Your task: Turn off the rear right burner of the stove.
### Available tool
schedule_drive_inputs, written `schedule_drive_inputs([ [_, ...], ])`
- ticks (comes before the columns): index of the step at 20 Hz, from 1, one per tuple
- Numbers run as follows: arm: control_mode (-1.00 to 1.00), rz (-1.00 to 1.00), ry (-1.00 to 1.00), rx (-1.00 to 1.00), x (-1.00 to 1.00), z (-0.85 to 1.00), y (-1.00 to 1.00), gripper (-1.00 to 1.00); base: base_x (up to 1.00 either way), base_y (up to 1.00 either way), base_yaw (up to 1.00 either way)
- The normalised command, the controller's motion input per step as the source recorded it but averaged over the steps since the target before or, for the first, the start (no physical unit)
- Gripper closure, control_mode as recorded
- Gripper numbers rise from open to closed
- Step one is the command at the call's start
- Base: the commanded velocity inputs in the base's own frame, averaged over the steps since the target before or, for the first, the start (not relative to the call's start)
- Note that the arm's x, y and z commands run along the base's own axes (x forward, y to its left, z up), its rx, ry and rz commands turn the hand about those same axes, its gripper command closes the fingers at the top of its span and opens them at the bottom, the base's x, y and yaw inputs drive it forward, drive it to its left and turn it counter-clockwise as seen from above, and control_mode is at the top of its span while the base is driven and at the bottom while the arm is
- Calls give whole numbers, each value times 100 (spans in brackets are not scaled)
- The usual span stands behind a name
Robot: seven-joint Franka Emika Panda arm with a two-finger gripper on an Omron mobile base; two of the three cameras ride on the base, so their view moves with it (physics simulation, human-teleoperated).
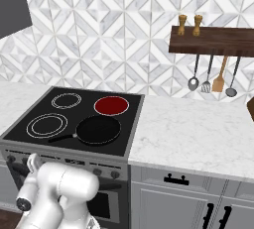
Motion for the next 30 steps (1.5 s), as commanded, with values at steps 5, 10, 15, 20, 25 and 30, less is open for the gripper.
schedule_drive_inputs([
  [5, -100, -14, -24, 60, 18, -13, 63, 100, 0, 0, 0],
  [10, -100, -8, -14, 54, 23, -18, 83, 100, 0, 0, 0],
  [15, -100, -1, -5, 45, 56, -4, 68, 100, 0, 0, 0],
  [20, -100, 0, -13, 37, 80, 21, 58, 100, 0, 0, 0],
  [25, -100, 0, -25, 35, 70, 27, 51, 100, 0, 0, 0],
  [30, -100, 0, -19, 36, 79, 2, 52, 100, 0, 0, 0],
])
